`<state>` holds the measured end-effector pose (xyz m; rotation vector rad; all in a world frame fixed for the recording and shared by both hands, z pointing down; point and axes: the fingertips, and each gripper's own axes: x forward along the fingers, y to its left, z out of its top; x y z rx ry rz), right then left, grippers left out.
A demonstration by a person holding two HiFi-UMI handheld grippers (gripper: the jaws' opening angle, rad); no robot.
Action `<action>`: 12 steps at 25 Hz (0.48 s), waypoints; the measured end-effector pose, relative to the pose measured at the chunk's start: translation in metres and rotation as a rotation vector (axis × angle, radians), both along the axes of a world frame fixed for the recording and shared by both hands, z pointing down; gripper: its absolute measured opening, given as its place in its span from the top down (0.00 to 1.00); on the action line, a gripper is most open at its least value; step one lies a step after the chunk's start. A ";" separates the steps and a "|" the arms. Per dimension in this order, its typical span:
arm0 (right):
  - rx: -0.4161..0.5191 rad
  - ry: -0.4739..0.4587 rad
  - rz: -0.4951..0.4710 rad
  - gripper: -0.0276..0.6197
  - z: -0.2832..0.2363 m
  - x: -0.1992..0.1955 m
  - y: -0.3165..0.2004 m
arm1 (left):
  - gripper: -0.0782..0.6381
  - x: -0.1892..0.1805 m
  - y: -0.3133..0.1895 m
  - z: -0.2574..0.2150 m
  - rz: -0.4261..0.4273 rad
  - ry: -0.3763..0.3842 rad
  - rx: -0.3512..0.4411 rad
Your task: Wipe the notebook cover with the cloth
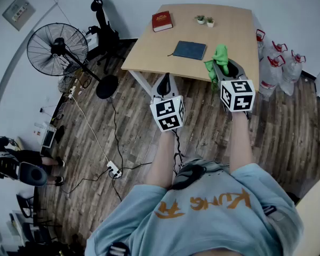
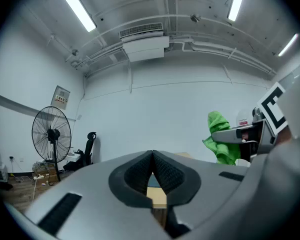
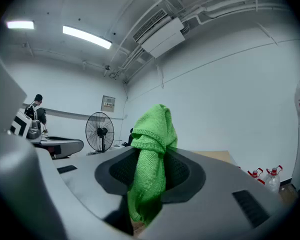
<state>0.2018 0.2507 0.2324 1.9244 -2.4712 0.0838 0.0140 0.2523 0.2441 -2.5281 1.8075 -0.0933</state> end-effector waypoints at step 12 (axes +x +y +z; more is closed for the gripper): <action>-0.013 -0.036 -0.096 0.77 0.009 -0.035 -0.024 | 0.87 -0.030 -0.009 0.014 -0.034 0.006 -0.041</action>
